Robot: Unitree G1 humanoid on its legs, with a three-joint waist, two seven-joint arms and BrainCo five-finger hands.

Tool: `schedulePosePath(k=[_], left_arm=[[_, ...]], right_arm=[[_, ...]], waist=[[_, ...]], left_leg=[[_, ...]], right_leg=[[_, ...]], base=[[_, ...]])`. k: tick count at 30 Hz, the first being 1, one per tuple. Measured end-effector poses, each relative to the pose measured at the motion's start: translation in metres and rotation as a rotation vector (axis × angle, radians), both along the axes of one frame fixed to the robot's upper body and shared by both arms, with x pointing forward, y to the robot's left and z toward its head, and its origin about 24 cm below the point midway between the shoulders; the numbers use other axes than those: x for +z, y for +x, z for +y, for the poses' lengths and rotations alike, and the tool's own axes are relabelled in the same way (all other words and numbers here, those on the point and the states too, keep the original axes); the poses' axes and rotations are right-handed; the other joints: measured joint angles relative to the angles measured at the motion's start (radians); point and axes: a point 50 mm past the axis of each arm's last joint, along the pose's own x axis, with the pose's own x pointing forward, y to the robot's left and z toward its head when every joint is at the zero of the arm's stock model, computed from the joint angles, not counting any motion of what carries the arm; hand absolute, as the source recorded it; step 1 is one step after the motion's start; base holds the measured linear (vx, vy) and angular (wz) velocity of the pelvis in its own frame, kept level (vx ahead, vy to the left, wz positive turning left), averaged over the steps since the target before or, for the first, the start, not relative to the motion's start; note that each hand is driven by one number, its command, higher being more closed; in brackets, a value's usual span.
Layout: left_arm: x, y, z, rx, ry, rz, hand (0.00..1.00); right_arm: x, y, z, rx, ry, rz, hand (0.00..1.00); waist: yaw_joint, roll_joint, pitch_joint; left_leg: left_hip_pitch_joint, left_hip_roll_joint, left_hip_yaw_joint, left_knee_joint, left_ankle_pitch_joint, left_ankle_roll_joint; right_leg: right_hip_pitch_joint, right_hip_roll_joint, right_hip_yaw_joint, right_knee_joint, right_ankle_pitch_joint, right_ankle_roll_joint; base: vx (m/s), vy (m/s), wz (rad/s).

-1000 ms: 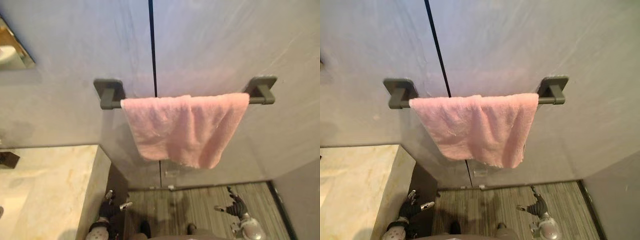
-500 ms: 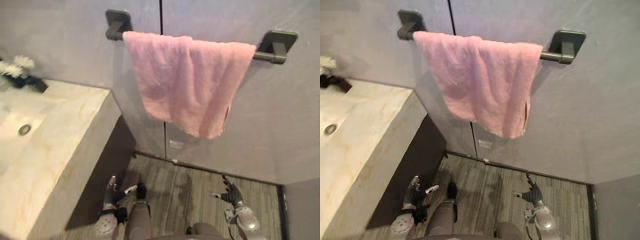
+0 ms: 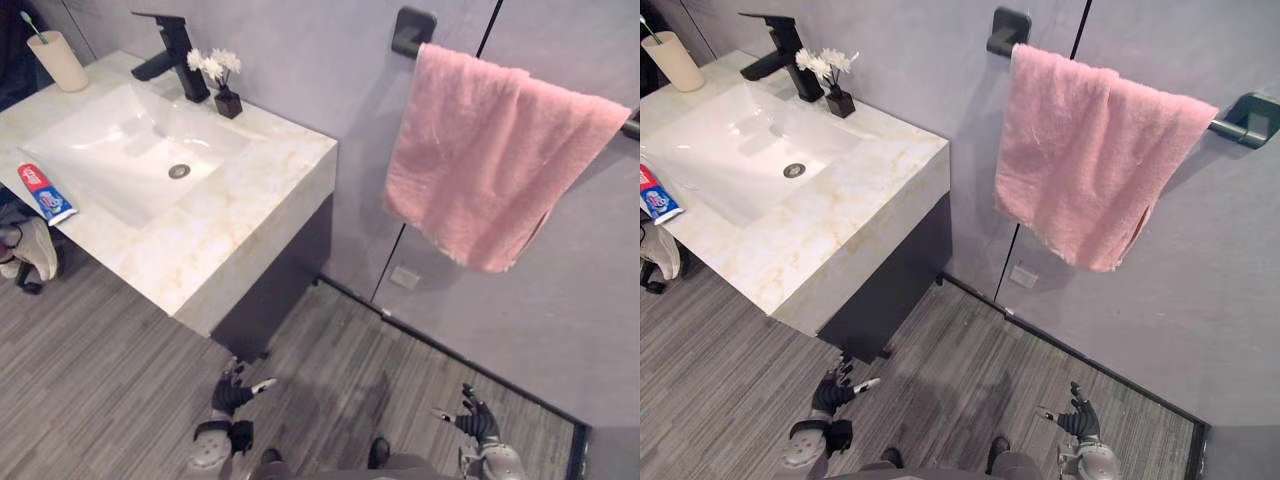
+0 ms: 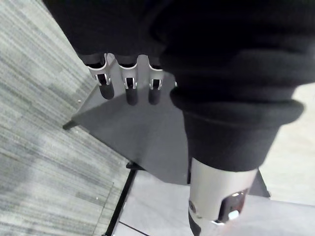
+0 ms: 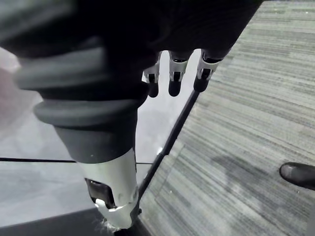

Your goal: Organize washtable

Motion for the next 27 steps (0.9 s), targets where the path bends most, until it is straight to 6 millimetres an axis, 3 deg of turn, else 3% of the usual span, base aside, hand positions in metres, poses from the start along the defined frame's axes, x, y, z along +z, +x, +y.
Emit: schedulePosePath(k=[5,11,13,14,15,16,18,20,21,23,24,27], left_arm=[[-0.008,-0.013,0.011,0.053,0.01,0.054,0.0],[-0.014,-0.023,0.014,0.195,-0.034,0.064,0.0],[-0.012,-0.026,0.015,0.243,-0.053,0.05,0.0],[-0.012,-0.029,0.017,0.266,-0.052,0.049,0.0],[-0.011,-0.027,0.018,0.29,-0.056,0.037,0.0],[-0.012,-0.027,0.017,0.312,-0.069,0.037,0.0],[-0.014,-0.036,0.021,0.346,-0.061,0.059,0.0],[-0.016,-0.042,0.024,0.353,-0.049,0.079,0.0],[-0.018,-0.046,0.03,0.351,-0.03,0.1,0.0],[-0.021,-0.052,0.038,0.353,-0.004,0.132,0.0],[-0.025,-0.057,0.039,0.363,0.002,0.162,0.0],[-0.028,-0.059,0.035,0.37,-0.011,0.175,0.0]], right_arm=[[0.001,0.006,0.005,0.015,0.01,-0.01,0.0],[-0.002,0.004,0.015,0.031,0.029,0.009,0.0],[-0.002,0.004,0.02,0.041,0.038,0.005,0.0],[-0.003,0.003,0.023,0.037,0.049,0.006,0.0],[-0.003,0.004,0.024,0.031,0.051,0.0,0.0],[0.001,0.008,0.023,0.03,0.039,-0.024,0.0],[0.005,0.014,0.02,0.033,0.017,-0.042,0.0],[0.013,0.027,0.02,0.042,0.009,-0.09,0.0],[0.016,0.038,0.024,0.052,0.016,-0.118,0.0],[0.02,0.054,0.042,0.083,0.052,-0.157,0.0],[0.023,0.065,0.052,0.11,0.07,-0.18,0.0],[0.023,0.07,0.055,0.124,0.07,-0.18,0.0]], waist=[[0.005,0.003,0.001],[0.039,0.001,0.006],[0.054,-0.002,0.015],[0.051,-0.035,0.009],[0.048,-0.042,0.012],[0.052,-0.01,0.031],[0.052,0.001,0.035],[0.055,-0.009,0.041],[0.055,-0.03,0.046],[0.06,-0.068,0.054],[0.064,-0.08,0.063],[0.08,-0.076,0.068]], left_leg=[[-0.015,-0.029,-0.037,-0.009,0.026,0.028],[-0.099,-0.069,-0.173,-0.022,0.061,0.06],[-0.132,-0.083,-0.134,-0.022,0.043,0.148],[-0.149,-0.083,-0.063,-0.021,0.026,0.209],[-0.176,-0.059,0.056,0.031,0.021,0.214],[-0.204,0.017,0.24,0.105,0.027,0.206],[-0.193,0.072,0.421,0.142,0.067,0.177],[-0.183,0.011,0.389,0.121,0.078,0.148],[-0.181,-0.02,0.35,0.114,0.074,0.143],[-0.194,-0.037,0.335,0.134,0.049,0.144],[-0.208,-0.033,0.326,0.178,0.014,0.148],[-0.226,-0.043,0.308,0.254,-0.066,0.154]], right_leg=[[-0.001,-0.022,-0.015,0.003,0.016,0.009],[-0.033,-0.049,-0.07,0.103,-0.091,0.035],[-0.039,-0.081,-0.117,0.143,-0.12,0.037],[-0.035,-0.107,-0.159,0.136,-0.119,0.036],[-0.029,-0.135,-0.213,0.138,-0.104,0.024],[0.007,-0.148,-0.31,0.148,-0.095,0.038],[0.053,-0.166,-0.386,0.151,-0.099,0.045],[0.102,-0.196,-0.418,0.152,-0.091,0.054],[0.123,-0.215,-0.411,0.148,-0.091,0.054],[0.133,-0.224,-0.389,0.131,-0.08,0.054],[0.147,-0.223,-0.377,0.111,-0.052,0.074],[0.156,-0.243,-0.352,0.13,-0.025,0.085]], base=[[-0.18,0.054,0.2],[-0.14,-0.016,0.77],[-0.02,0.01,1.34],[0.04,0.018,1.59],[0.1,0.12,2.18],[0.12,0.149,2.0],[0.17,0.166,1.76],[0.23,0.187,1.46],[0.17,0.11,0.87],[0.16,0.085,0.46],[0.14,0.075,0.12],[0.14,0.134,0.06]])
